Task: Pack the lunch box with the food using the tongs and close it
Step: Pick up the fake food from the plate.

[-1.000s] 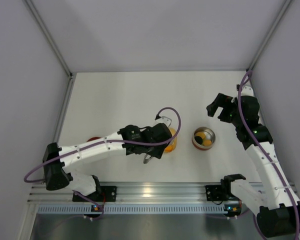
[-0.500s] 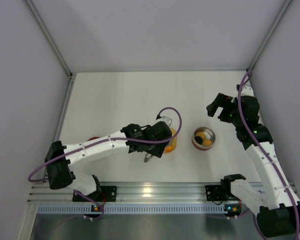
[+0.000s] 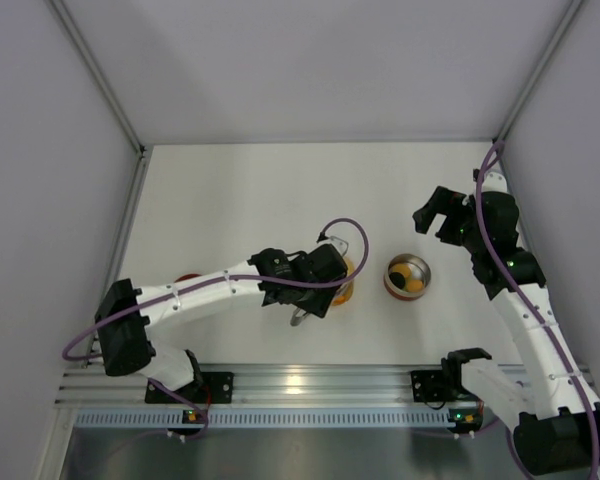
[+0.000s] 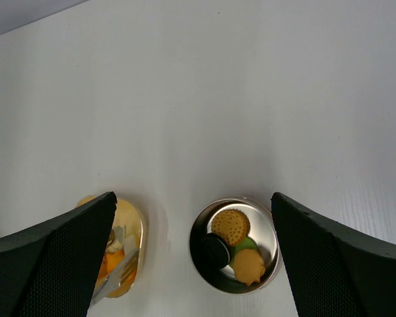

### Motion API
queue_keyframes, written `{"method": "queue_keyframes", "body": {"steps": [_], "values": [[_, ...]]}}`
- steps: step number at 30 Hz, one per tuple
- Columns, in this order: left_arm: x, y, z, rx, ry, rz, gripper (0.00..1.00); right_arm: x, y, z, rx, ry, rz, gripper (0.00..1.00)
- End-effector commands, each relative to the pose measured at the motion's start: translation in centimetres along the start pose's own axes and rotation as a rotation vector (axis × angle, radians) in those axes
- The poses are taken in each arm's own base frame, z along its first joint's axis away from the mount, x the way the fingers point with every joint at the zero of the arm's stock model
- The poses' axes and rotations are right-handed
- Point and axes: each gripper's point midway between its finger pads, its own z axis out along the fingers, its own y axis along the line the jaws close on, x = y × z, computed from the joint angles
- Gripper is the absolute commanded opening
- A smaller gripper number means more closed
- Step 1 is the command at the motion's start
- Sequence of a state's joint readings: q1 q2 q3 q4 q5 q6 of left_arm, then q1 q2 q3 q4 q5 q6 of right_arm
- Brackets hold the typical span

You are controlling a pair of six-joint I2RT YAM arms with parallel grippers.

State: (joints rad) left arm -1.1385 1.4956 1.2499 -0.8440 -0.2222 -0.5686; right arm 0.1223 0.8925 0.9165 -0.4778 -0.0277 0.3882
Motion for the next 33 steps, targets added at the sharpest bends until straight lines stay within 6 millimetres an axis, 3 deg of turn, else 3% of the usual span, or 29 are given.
{"method": "queue_keyframes", "body": {"steps": [1,33], "values": [[-1.0,-0.8,0.3,0.035,-0.031,0.002,0.54,-1.0,0.3,0.0,-0.011,-0.035,-0.005,0.99],[-1.9,-0.5,2.1,0.041,-0.019,-0.014,0.49,-0.8,0.4,-0.2,-0.018,-0.034,-0.01,0.99]]}}
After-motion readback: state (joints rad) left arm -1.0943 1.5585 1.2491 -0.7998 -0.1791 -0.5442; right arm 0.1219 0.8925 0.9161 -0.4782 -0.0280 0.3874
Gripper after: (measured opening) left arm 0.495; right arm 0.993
